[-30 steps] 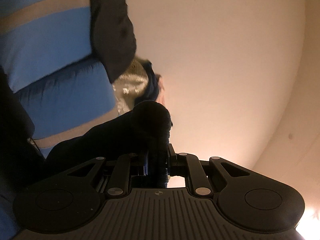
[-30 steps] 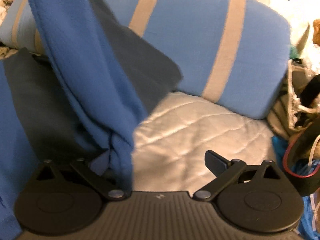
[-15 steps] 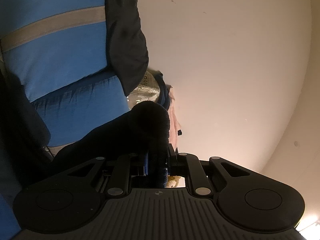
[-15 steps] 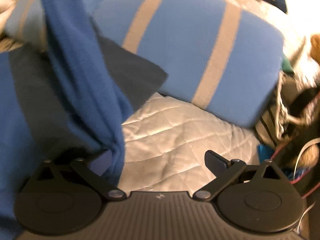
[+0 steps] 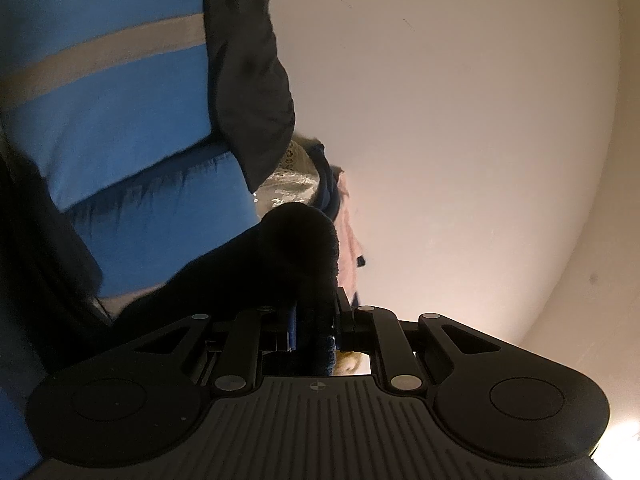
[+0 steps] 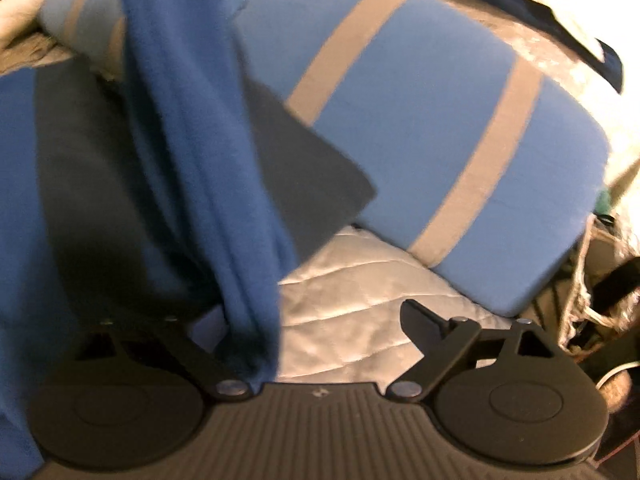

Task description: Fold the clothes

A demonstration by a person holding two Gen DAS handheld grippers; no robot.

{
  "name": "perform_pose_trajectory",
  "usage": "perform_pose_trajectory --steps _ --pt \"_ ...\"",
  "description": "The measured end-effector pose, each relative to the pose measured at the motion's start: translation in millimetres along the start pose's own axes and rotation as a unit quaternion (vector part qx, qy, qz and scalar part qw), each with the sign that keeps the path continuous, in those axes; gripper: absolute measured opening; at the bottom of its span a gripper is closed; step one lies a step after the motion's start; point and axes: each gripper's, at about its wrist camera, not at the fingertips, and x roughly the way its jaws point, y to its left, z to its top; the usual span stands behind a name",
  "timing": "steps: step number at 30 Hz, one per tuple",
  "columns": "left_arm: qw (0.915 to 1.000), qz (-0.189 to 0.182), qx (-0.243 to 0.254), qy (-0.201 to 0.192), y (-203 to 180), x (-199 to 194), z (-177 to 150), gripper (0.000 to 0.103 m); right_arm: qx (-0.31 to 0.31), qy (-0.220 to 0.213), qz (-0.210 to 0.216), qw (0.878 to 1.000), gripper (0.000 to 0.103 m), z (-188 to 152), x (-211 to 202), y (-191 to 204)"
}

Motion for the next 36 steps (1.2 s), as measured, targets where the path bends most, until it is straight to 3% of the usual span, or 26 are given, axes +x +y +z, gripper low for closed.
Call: perform_pose_trajectory --steps 4,9,12,16,20,23,36 --pt "0.9989 0.030 0.029 0.023 14 -11 8 0.016 0.042 0.010 0.009 0.999 0.085 -2 2 -18" --pt "0.9940 0.070 0.069 0.048 32 -26 12 0.016 0.092 0.036 0.043 0.994 0.052 -7 10 -33" --pt "0.9895 0.095 0.095 0.054 38 -37 13 0.016 0.120 0.056 0.066 0.989 0.046 -12 17 -30" --pt "0.9761 0.124 0.161 0.078 40 -53 11 0.016 0.154 0.080 0.071 0.982 0.046 -14 23 -30" --pt "0.9634 0.159 0.195 0.094 52 -70 8 0.016 0.171 0.087 0.071 0.979 0.022 -12 19 -30" --pt "0.9528 0.192 0.212 0.103 65 -81 3 0.016 0.174 0.080 0.072 0.979 0.010 -11 15 -28" --pt "0.9181 0.289 0.210 0.171 165 -118 -17 0.017 0.147 0.067 0.065 0.985 0.010 -13 5 -19"
